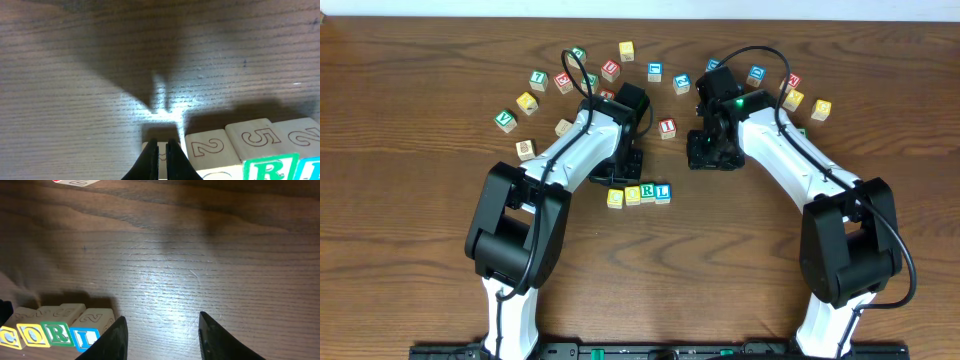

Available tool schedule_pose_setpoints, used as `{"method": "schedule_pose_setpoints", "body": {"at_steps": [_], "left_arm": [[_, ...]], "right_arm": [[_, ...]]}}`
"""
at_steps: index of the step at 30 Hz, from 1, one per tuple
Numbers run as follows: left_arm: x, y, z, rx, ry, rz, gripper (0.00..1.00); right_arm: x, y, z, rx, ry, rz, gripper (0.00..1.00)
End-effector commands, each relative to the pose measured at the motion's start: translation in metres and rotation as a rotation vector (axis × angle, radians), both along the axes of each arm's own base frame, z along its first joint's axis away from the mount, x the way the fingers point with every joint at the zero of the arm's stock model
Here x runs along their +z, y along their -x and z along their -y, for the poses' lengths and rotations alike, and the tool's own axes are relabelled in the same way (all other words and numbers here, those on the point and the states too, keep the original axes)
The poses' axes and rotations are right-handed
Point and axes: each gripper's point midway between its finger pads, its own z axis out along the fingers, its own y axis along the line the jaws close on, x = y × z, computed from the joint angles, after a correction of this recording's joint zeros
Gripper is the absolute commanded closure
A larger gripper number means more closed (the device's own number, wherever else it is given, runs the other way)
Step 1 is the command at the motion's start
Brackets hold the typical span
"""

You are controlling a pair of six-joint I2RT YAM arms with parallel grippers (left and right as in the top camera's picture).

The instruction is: Spell out CORL

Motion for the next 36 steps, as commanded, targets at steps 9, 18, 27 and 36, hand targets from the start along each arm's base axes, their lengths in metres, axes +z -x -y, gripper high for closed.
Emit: {"method": "schedule_pose_setpoints", "body": {"at_steps": [9,18,27,36], "left_arm": [[0.066,-0.04,-0.031,0.093,0.03,0.127,0.93],[0.122,0.001,-0.066,0.146,0.016,0.097,0.93],[0.078,0.059,-0.058,0.115,-0.067,-0.096,0.92],[0.06,0.075,-0.052,0.159,-0.022,0.004,0.93]], "right_arm": [[0.003,-0.008,-0.003,0.059,-0.002,0.037,0.59],[0.004,-0.013,-0.005,0.063,-0.008,0.056,0.56],[0.004,-0.013,-0.005,0.063,-0.009,0.06,0.53],[0.004,-0.01,-0.004,0.063,-0.005,0.046,0.54]]}}
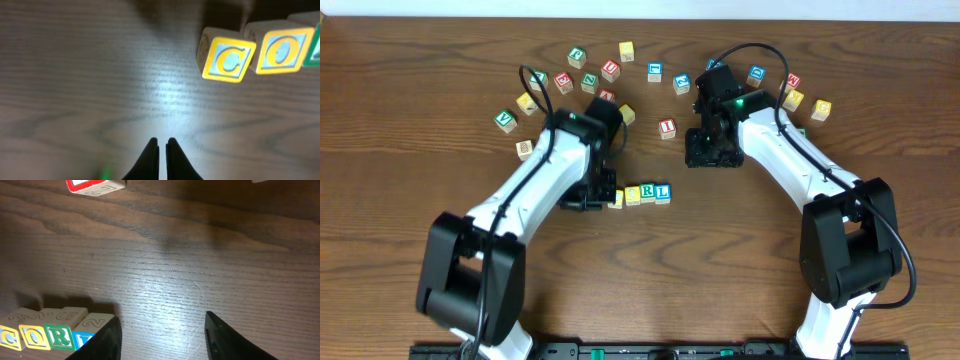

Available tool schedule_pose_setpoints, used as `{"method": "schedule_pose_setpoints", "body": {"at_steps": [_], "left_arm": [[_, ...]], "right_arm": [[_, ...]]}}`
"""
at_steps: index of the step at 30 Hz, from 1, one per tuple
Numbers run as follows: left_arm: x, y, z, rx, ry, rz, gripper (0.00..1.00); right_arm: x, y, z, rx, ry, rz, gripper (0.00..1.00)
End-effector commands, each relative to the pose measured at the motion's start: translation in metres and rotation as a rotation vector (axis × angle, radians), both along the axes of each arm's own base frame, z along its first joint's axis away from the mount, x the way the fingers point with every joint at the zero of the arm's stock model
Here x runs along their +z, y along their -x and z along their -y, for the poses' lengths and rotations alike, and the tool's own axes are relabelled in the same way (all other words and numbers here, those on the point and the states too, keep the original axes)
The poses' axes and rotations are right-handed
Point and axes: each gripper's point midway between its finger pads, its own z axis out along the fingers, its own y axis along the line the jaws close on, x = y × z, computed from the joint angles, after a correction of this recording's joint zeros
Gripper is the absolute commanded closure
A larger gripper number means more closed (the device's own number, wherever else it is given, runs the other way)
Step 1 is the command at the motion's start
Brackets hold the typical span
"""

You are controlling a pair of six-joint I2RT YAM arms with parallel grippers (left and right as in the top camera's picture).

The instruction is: Spell out CORL

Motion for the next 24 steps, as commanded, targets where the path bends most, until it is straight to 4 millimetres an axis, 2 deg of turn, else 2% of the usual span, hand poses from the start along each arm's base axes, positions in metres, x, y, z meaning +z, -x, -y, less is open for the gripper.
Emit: {"method": "schedule_pose_setpoints", "body": {"at_steps": [1,5,6,8,12,16,20,24], "left_arm": [[0.014,0.004,-0.004,0.053,0.022,0.079,0.93],[0.017,0.009,-0.011,0.097,0.042,0.126,0.93],[0.016,0.01,-0.013,0.105,0.043,0.129,0.93],[0.012,0.013,-0.016,0.13,0.043,0.127,0.93],[0.003,0.016,-0.015,0.152,0.047,0.119,0.92],[-0.002,0.017,-0.013,0.17,0.064,0.114,0.93],[-0.003,0.016,-0.012,0.17,0.066,0.119,0.93],[-0.004,0.014,-0.011,0.195,0.073,0.127,0.93]], "right_arm": [[0.002,-0.002,-0.001,0.012,0.003,0.003,0.57],[-0.001,0.004,-0.001,0.007,-0.004,-0.022,0.77],[-0.002,0.006,-0.003,0.012,-0.019,-0.032,0.89],[-0.001,0.01,-0.01,0.068,-0.073,-0.047,0.96],[0.009,0.011,-0.018,0.128,-0.237,-0.069,0.99],[0.016,0.011,-0.009,0.137,-0.39,-0.093,0.99],[0.001,0.017,0.008,0.105,-0.439,-0.115,0.99],[-0.017,0.03,0.008,0.097,-0.485,-0.137,0.99]]}}
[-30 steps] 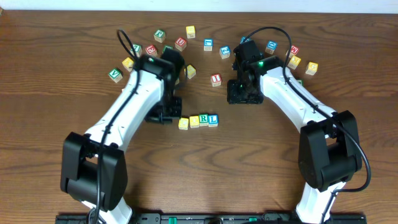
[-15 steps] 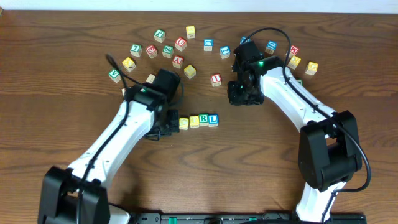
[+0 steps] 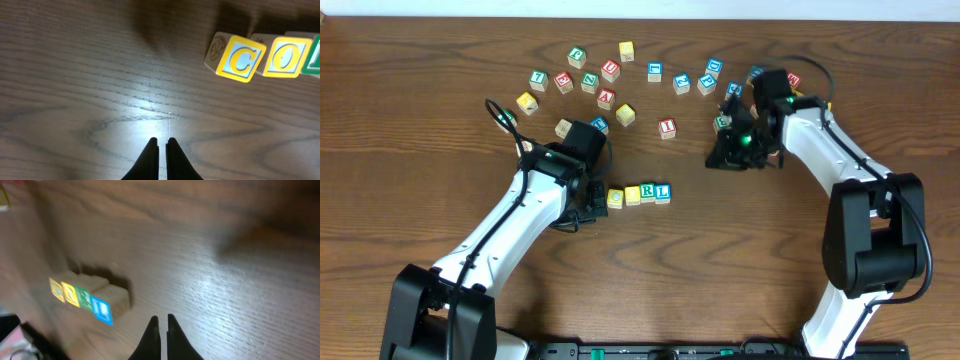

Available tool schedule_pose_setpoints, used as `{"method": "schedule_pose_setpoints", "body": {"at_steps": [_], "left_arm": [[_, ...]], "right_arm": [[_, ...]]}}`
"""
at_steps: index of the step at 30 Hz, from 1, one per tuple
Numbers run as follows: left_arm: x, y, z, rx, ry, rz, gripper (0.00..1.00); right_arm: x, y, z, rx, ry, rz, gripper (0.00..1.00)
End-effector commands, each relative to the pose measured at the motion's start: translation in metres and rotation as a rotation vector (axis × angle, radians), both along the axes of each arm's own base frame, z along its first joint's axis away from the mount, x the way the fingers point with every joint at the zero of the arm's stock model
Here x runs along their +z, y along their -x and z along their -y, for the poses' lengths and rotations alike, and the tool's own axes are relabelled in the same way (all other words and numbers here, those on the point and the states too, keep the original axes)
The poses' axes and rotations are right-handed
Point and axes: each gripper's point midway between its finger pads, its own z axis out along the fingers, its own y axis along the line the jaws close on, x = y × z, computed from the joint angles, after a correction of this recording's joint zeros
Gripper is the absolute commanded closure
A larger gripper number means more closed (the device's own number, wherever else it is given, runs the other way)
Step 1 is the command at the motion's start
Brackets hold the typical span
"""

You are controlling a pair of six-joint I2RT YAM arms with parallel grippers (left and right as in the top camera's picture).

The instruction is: Spell out CORL

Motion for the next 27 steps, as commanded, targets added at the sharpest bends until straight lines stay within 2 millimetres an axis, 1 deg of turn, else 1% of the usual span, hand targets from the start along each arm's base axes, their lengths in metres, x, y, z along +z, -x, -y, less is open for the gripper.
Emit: {"method": "schedule_pose_setpoints", "body": {"at_steps": [1,5,9,13,18,27], "left_arm": [[-0.004,0.003,-0.002,0.043,0.001,-0.013,0.93],[-0.008,0.006,-0.003,0.055,-0.001,-0.02,0.93],[-0.014,0.009,-0.004,0.086,-0.001,-0.029,0.93],[-0.024,0.014,-0.002,0.098,0.022,-0.04,0.93],[-0.032,0.015,-0.001,0.104,0.029,-0.032,0.93],[-0.035,0.007,0.009,0.094,0.052,0.015,0.93]], "right_arm": [[-0.01,0.021,-0.016,0.051,-0.098,-0.037,0.99],[-0.024,0.032,-0.021,0.051,-0.115,-0.044,0.99],[-0.032,0.033,-0.024,0.042,-0.12,-0.032,0.99],[-0.037,0.032,-0.028,0.019,-0.125,-0.026,0.99],[-0.04,0.031,-0.028,-0.002,-0.111,-0.029,0.99],[-0.042,0.03,-0.027,-0.017,-0.094,-0.031,0.99]]}}
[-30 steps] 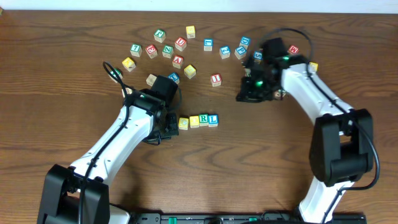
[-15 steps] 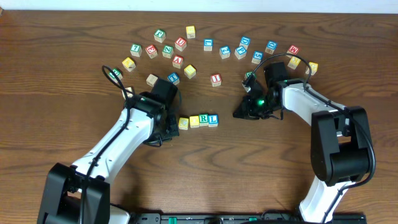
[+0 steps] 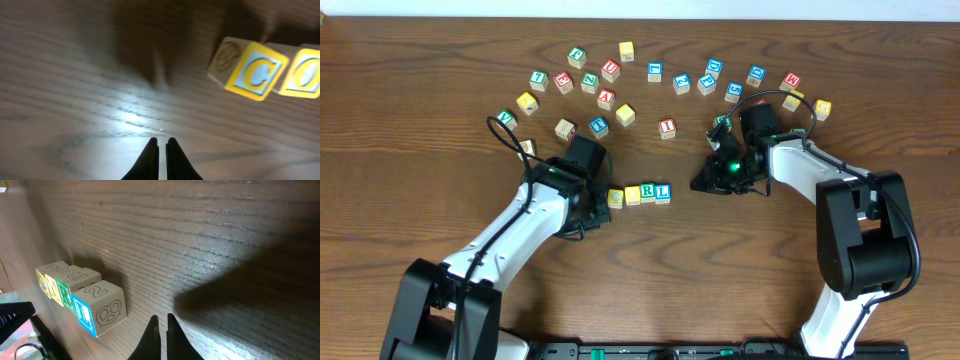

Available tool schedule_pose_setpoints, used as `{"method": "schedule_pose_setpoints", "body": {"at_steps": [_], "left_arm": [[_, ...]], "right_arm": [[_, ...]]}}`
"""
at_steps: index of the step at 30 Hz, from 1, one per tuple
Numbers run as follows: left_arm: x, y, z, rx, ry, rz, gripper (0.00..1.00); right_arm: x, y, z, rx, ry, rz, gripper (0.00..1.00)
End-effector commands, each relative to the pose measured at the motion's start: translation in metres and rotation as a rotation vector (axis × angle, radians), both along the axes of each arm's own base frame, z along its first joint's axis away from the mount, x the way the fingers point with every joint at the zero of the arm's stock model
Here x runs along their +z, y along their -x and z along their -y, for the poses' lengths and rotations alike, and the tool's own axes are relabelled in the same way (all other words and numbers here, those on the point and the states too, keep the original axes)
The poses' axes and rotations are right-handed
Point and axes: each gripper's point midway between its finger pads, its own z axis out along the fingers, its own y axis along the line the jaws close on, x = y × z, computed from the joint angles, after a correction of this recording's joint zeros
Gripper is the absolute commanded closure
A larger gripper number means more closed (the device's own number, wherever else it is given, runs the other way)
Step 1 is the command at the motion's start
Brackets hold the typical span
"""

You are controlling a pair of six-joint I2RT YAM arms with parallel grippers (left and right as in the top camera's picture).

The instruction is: Spell out CORL

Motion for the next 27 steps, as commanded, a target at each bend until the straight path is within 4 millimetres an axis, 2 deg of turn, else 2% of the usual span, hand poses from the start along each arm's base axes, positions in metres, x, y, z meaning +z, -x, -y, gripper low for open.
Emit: {"method": "schedule_pose_setpoints", "body": {"at_steps": [1,18,21,27], "left_arm": [[-0.005,0.003,0.002,0.009,0.002,-0.007,0.92],[-0.02,-0.002,0.009,0.024,0.021,-0.028,0.93],[-0.02,-0.007,0.02,-0.039,0.073,-0.009,0.93],[-0.024,-0.009,0.024,-0.059,0.087,-0.013,0.92]], "right_arm": [[-0.005,0.003,0.0,-0.019,0.016,-0.025,0.99],[-0.007,0.004,-0.005,-0.008,0.034,-0.016,0.99],[-0.008,0.004,-0.006,-0.006,0.038,-0.015,0.99],[-0.007,0.004,-0.006,-0.006,0.037,-0.014,0.99]]}}
